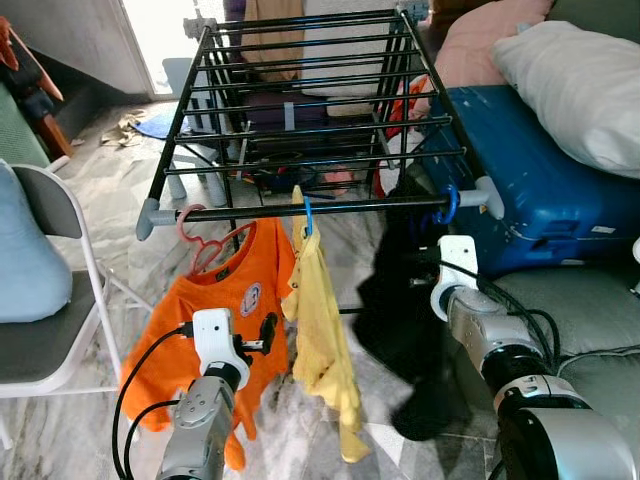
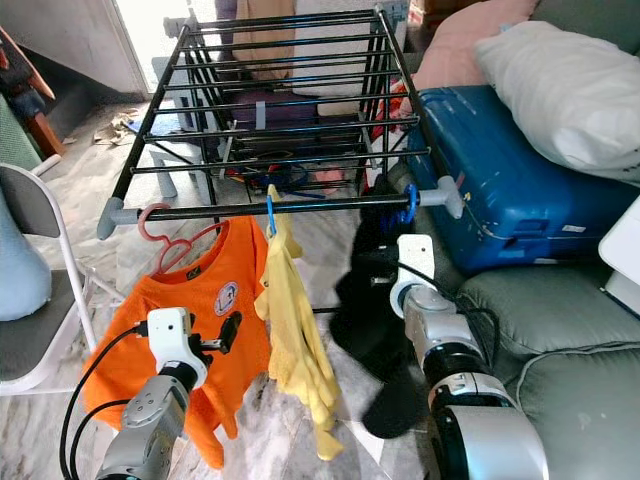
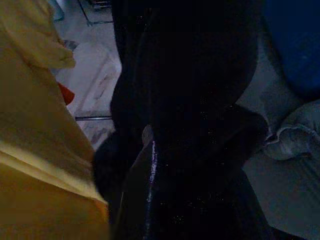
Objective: Hang hanger
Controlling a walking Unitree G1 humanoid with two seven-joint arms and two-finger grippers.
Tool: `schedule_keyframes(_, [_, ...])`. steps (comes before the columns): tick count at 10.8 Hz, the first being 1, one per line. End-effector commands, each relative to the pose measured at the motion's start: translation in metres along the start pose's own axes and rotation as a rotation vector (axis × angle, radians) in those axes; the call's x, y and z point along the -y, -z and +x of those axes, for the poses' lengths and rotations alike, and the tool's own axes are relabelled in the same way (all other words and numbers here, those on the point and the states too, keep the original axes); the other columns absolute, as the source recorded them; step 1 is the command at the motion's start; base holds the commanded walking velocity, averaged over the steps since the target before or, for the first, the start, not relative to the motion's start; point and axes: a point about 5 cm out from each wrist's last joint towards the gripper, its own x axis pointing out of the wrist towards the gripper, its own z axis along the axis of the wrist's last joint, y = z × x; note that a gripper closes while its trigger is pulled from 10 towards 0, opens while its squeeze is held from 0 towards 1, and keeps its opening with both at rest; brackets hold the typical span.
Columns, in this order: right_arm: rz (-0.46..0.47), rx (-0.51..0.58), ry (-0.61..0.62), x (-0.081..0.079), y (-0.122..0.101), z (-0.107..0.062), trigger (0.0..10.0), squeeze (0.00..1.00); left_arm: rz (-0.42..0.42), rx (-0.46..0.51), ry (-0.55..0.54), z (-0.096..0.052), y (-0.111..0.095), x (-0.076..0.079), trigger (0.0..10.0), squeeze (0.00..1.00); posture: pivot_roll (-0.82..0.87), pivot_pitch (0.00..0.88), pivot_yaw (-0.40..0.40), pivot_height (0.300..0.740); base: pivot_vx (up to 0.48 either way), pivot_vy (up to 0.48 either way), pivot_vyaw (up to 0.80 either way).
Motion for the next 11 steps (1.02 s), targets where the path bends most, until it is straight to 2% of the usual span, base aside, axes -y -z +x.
schedule_keyframes(1, [0.019,-0.061,-0.006,0.000,0.014,0.000,10.0,0.00,0.002,-0.001,-0.007,0.002,-0.003,-0.002,10.0,0.00,-0.12,0.000,0.078,0.740,0.000,0.000,0.00])
schedule_keyframes(3, [0.033,-0.045,0.006,0.006,0.017,-0.001,10.0,0.00,0.001,-0.003,-0.002,0.004,-0.004,0.000,10.0,0.00,-0.12,0.000,0.079,0.740,0.000,0.000,0.00])
schedule_keyframes(4, [0.013,-0.008,0.018,0.010,0.017,-0.002,10.0,1.00,0.000,-0.003,-0.002,0.004,-0.004,0.000,10.0,0.00,-0.12,0.000,0.076,0.740,0.000,0.000,0.00])
schedule_keyframes(7, [-0.084,0.120,0.048,0.017,0.014,-0.009,10.0,1.00,0.007,-0.021,-0.031,0.002,0.000,-0.002,10.0,0.00,-0.12,0.000,0.070,0.740,0.000,0.000,0.00])
schedule_keyframes(11, [-0.139,0.232,0.069,0.016,0.024,-0.025,10.0,1.00,0.003,-0.023,-0.032,0.003,0.000,-0.001,10.0,0.00,-0.14,0.000,0.071,0.740,0.000,0.000,0.00])
